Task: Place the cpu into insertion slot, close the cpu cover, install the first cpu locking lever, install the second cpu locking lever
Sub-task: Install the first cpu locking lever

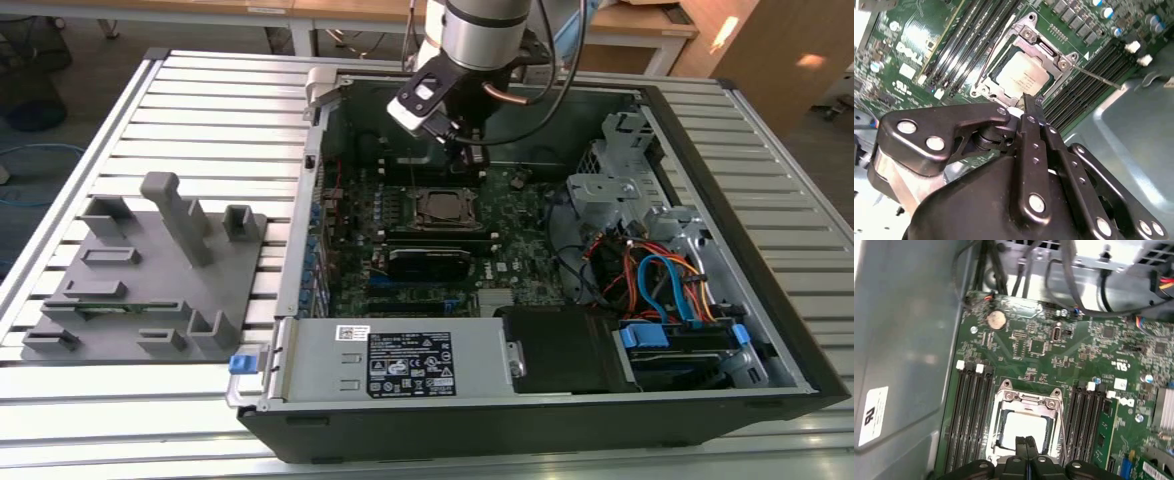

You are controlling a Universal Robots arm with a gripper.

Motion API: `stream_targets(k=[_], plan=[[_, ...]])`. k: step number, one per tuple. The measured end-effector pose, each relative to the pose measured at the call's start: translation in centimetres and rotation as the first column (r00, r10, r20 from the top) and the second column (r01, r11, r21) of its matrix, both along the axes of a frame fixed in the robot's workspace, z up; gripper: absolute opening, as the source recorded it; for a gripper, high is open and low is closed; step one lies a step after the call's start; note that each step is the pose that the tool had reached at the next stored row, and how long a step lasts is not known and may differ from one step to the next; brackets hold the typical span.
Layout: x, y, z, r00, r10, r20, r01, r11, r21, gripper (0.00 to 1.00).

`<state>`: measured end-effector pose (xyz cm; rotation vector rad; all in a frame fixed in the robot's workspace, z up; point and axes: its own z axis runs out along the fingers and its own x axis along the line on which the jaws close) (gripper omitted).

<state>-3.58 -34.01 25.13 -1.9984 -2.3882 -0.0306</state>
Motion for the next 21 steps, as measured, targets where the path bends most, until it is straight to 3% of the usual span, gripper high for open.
stream_targets(k=[7, 21], plan=[[0.0, 0.0, -0.02, 0.9953, 0.097, 0.0001, -0.097, 0.9953, 0.0, 0.1], [0.0, 0.0, -0.02, 0.9949, 0.101, 0.0, -0.101, 0.9949, 0.0001, 0.1]])
